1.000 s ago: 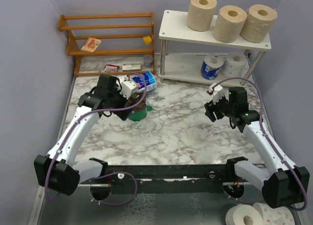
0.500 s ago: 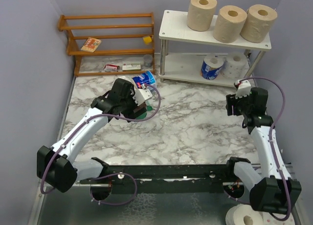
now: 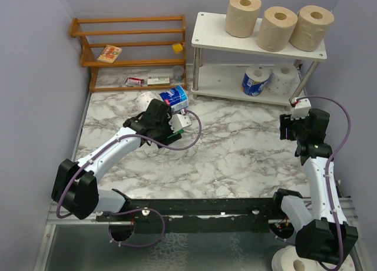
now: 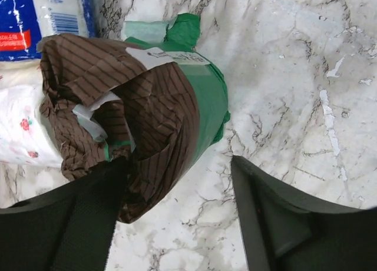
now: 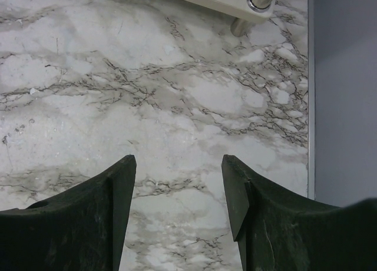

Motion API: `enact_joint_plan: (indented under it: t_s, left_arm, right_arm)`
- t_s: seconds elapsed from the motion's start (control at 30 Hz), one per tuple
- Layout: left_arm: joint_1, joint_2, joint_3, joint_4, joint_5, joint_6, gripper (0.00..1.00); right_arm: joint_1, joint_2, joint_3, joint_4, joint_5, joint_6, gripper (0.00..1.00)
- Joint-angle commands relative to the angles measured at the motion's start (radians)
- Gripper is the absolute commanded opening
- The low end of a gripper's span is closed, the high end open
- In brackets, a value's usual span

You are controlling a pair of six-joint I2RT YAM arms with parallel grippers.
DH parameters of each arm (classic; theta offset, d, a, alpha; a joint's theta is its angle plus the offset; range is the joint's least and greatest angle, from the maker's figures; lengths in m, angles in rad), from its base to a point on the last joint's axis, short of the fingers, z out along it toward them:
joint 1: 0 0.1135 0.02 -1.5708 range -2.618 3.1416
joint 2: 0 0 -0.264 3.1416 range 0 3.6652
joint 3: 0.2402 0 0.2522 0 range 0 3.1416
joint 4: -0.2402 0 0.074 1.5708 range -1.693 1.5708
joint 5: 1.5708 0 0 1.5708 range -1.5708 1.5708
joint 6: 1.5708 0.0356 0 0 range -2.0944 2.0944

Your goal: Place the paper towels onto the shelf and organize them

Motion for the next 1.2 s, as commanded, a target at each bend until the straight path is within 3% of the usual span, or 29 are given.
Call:
enact_joint_plan:
  t_s: [0.0, 0.1, 0.17, 0.2, 0.43, 0.73, 0.9, 1.03, 1.17]
  left_arm:
    - [-0.023, 0.018, -0.029, 0.071, -0.032, 0.009, 0.61]
    - [-0.048, 0.051, -0.016, 0.08, -0.09, -0.012, 0.2]
    - [-0.069, 0.069, -0.001, 0.08, -0.131, -0.023, 0.03]
    - [-0.08, 0.075, 0.003, 0.081, -0.149, -0.025, 0.0]
    - [-0.172, 0.068, 0.075, 0.044, -0.252, -0.022, 0.0]
    - [-0.338, 0.08, 0.464, -0.191, -0.397, 0.068, 0.0]
    - [-0.376, 0.094, 0.514, -0.209, -0.454, 0.151, 0.0]
    - [-0.387, 0.095, 0.486, -0.172, -0.499, 0.199, 0.0]
    - [-0.386, 0.086, 0.407, 0.077, -0.679, 0.367, 0.0]
  right_arm:
    - [-0.006, -0.003, -0.002, 0.026, 0.023, 0.01, 0.6]
    - [-0.006, -0.001, -0.003, 0.027, 0.022, 0.004, 0.6]
    - [-0.006, -0.005, -0.005, 0.028, 0.023, 0.003, 0.6]
    - [-0.006, -0.007, -0.007, 0.029, 0.021, 0.002, 0.6]
    - [-0.006, -0.003, -0.006, 0.031, 0.015, 0.0, 0.6]
    - [-0.006, 0.007, -0.006, 0.034, 0.018, -0.001, 0.6]
    - [-0.006, 0.01, -0.007, 0.033, 0.021, -0.002, 0.6]
    - [-0.006, 0.012, -0.006, 0.035, 0.022, -0.003, 0.6]
    - [-0.006, 0.019, -0.006, 0.036, 0.021, -0.004, 0.6]
